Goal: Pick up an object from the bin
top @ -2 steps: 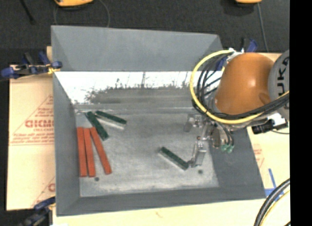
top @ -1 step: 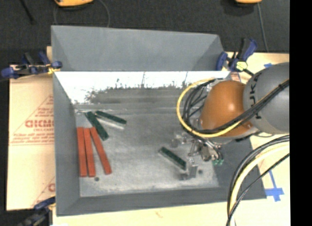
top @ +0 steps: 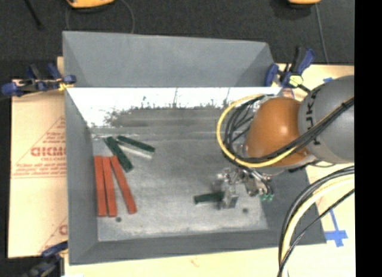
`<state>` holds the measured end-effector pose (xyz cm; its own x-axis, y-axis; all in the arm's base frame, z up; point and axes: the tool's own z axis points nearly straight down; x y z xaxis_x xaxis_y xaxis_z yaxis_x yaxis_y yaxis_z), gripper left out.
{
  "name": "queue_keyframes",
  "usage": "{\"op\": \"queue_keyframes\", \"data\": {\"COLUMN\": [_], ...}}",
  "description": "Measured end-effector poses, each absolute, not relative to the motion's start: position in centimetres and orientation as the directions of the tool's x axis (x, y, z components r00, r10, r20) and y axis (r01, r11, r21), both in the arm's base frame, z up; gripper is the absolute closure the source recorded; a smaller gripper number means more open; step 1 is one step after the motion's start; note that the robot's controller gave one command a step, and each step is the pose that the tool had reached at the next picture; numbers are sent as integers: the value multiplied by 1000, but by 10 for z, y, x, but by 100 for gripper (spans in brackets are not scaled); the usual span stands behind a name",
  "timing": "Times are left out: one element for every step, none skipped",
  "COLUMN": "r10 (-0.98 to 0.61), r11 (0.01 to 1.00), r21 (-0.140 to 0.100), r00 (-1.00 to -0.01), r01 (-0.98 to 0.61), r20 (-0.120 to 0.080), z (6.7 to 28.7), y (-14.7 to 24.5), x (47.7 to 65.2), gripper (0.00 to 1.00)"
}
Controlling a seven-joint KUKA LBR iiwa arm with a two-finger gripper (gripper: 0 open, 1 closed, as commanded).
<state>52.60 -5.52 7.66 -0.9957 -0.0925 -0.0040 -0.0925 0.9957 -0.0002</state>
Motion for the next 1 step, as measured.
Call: {"op": "queue_keyframes", "data": {"r10": [-149], "r11": [989], "r21": [-3], "r00": [-989], "r01": [-149], "r20": [-12], "z": [231], "y": [-37], "x": [522], "gripper": [100]}}
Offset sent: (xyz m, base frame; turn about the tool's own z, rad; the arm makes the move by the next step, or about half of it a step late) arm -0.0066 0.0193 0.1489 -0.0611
